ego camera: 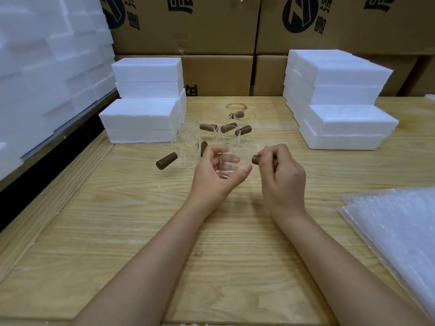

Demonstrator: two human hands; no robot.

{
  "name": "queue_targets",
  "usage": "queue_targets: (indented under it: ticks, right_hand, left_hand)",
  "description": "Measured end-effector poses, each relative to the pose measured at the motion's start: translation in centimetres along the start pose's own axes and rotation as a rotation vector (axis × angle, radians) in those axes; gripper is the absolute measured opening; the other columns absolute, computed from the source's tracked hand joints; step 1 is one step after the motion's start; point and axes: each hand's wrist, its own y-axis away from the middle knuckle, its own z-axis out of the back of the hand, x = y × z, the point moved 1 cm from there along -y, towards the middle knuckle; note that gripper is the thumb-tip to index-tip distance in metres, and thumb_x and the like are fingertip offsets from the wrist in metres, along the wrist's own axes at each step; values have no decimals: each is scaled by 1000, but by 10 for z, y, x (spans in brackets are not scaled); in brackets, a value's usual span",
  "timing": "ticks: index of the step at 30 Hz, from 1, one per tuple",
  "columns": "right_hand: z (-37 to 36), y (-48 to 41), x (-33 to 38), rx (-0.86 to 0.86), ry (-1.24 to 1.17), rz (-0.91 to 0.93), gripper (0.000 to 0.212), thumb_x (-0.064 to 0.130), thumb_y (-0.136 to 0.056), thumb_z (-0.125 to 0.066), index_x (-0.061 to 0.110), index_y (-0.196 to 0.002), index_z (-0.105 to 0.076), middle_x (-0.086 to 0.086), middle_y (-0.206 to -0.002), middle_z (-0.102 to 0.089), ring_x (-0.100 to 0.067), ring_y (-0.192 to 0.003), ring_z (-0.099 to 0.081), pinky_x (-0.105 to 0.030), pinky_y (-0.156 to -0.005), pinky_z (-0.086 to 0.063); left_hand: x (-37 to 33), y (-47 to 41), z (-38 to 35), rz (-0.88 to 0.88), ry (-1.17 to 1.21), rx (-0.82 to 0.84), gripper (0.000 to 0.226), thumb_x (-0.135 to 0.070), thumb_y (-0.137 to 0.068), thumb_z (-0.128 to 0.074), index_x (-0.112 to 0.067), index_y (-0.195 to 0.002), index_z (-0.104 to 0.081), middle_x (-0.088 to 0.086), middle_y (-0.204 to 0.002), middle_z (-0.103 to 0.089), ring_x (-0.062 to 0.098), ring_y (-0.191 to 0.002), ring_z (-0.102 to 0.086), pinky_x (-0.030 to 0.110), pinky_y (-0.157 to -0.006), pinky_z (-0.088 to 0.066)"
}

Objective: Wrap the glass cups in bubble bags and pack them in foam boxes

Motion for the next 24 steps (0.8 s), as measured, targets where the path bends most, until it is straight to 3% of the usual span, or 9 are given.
queue_targets:
  ticks: [3, 6, 8, 10, 14, 16, 19, 21, 24]
  right_hand:
    - [0, -4, -2, -12, -111, -209, 32, 28, -95, -38, 8, -79, -58, 21, -68, -61, -12, -68, -66, -30, -66, -51]
    - [-2, -4, -3, -18, -170, -336, 32, 28, -96, -35, 18, -73, -56, 23, -61, -60, 6, -69, -63, -10, -65, -44]
    - [-5, -6, -6, -12, -218, -457, 36, 22, -99, -36, 16, -68, -55, 21, -52, -59, 5, -59, -58, -10, -60, -41]
    - [-7, -9, -10, 4, -261, -662, 37, 17, -97, -37, 10, -64, -52, 16, -40, -48, -6, -45, -44, -21, -49, -36]
    - [-7, -10, -14, 94, -443, -1051, 19, 15, -91, -35, 10, -81, -51, 9, -36, -26, -10, -32, -21, -16, -35, -19]
    - [-7, -9, -14, 109, -427, -999, 23, 16, -92, -36, 8, -75, -50, 7, -39, -27, -11, -36, -22, -20, -39, -19]
    - [-5, -7, -11, 77, -306, -739, 43, 19, -96, -39, 15, -53, -38, 15, -38, -39, -4, -39, -32, -20, -41, -25]
    - [-3, -6, -6, 69, -239, -575, 45, 20, -98, -40, 20, -53, -38, 22, -42, -51, 1, -40, -42, -12, -42, -27]
    - [0, -6, -3, 50, -175, -411, 42, 21, -98, -45, 25, -56, -39, 25, -52, -58, -3, -51, -54, -12, -46, -31]
  left_hand:
    - [0, 3, -3, -53, -56, -2, 58, -19, -66, -85, -20, -109, -45, 6, -105, -66, 15, -86, -64, 25, -72, -55]
    - [1, 3, -3, -134, -109, -19, 63, -22, -62, -86, -30, -105, -41, 4, -108, -62, 12, -93, -62, 21, -77, -53]
    - [3, 2, -2, -206, -152, -30, 67, -16, -64, -88, -31, -107, -39, 1, -109, -58, 14, -101, -61, 20, -81, -51]
    - [5, 2, -1, -273, -190, -32, 70, -11, -66, -87, -22, -115, -38, 3, -111, -55, 19, -108, -59, 24, -87, -52]
    - [8, 1, -2, -317, -246, -7, 75, -10, -68, -86, -7, -125, -38, 9, -118, -53, 19, -114, -56, 29, -90, -53]
    - [9, 0, -1, -325, -253, -1, 74, -13, -67, -87, -11, -123, -38, 6, -120, -53, 18, -110, -58, 27, -86, -53]
    - [8, 0, 0, -255, -229, -29, 71, -27, -60, -88, -27, -111, -39, 2, -113, -55, 12, -98, -62, 25, -77, -54]
    - [6, 0, -1, -197, -206, -44, 65, -35, -57, -86, -35, -100, -38, 0, -107, -58, 7, -90, -63, 23, -71, -54]
    - [4, 0, -2, -156, -168, -50, 60, -34, -56, -85, -33, -93, -38, 2, -100, -63, 4, -82, -65, 19, -65, -52]
